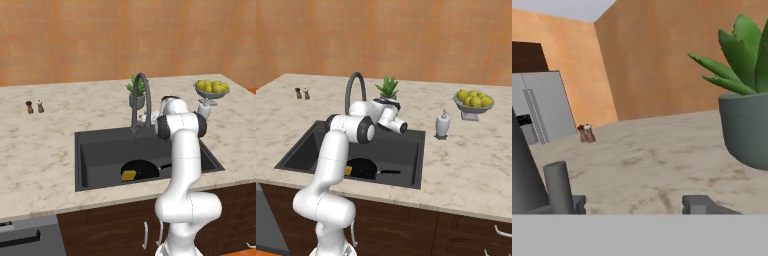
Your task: Pick the pan and sponge and place them into the sink. Then turn on the water.
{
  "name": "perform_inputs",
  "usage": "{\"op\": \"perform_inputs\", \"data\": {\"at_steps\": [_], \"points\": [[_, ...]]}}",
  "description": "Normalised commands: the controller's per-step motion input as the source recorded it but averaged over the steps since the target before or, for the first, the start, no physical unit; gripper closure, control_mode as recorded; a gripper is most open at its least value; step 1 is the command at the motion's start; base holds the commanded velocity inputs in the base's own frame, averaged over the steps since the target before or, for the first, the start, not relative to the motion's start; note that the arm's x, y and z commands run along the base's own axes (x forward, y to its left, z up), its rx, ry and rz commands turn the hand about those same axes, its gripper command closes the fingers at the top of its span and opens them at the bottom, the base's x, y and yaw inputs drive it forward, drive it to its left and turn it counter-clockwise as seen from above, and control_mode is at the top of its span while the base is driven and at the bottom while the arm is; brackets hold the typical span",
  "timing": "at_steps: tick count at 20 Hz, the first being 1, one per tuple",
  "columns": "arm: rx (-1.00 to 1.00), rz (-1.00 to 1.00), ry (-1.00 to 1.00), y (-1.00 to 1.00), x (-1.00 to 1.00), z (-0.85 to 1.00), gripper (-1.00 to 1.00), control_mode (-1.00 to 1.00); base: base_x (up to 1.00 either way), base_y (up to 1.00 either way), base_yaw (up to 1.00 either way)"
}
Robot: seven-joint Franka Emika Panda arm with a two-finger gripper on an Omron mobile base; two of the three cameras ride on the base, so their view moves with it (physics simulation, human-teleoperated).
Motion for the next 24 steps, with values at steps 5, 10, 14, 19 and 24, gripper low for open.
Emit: {"op": "perform_inputs", "data": {"at_steps": [5,10,14,19,24], "points": [[0.0,0.0,0.05,-0.02,0.11,-0.05,1.0,-1.0,0.0,0.0,0.0],[0.0,-0.11,0.17,-0.26,0.03,-0.16,1.0,-1.0,0.0,0.0,0.0],[0.0,-0.13,0.2,-0.59,0.0,-0.24,1.0,-1.0,0.0,0.0,0.0],[0.01,-0.06,0.19,-0.96,0.0,-0.33,1.0,-1.0,0.0,0.0,0.0],[0.05,0.0,0.16,-1.0,0.0,-0.51,1.0,-1.0,0.0,0.0,0.0]]}}
